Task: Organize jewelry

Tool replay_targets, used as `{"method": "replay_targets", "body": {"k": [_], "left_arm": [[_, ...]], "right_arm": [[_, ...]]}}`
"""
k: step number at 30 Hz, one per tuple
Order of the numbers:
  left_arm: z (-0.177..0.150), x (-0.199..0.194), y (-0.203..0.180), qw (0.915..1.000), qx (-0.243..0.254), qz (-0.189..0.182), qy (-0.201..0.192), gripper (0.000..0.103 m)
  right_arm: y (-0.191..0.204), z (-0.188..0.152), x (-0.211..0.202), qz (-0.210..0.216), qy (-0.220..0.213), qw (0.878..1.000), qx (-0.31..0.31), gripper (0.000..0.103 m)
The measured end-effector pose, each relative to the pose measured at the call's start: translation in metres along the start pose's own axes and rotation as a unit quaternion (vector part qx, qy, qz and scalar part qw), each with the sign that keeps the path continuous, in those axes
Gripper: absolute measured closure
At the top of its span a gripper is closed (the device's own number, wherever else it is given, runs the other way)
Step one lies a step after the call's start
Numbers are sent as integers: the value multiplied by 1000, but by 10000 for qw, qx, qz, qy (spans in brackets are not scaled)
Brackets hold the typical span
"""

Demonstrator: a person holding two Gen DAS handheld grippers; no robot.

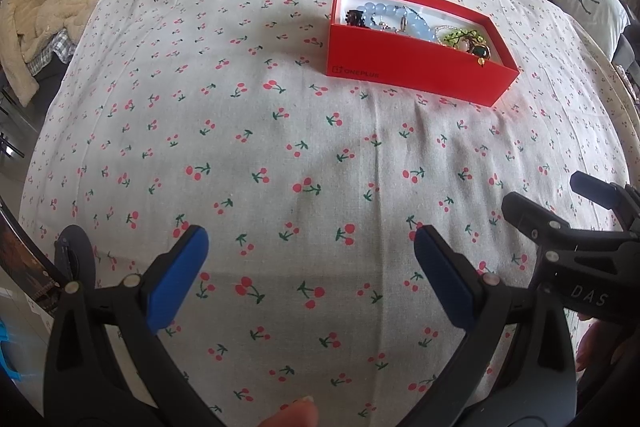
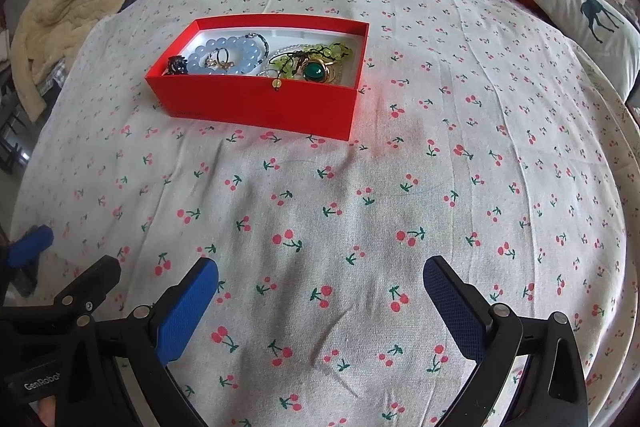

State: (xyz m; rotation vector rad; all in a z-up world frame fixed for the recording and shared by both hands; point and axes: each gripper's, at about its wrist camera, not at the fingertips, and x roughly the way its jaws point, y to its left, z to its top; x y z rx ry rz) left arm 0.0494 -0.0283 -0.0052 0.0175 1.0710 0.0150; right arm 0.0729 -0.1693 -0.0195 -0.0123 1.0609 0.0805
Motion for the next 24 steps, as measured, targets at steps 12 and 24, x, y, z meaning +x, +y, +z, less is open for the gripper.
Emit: {"method": "replay_targets", "body": {"k": [12, 24], "left_arm": [[0, 1, 4, 9999, -80, 149, 20, 1], [0, 2, 4, 9996, -184, 189, 114, 1]], "right_arm": [[1, 0, 0, -15, 2, 10000, 6, 0], [2, -2, 1, -58, 9, 10000, 7, 0]]}}
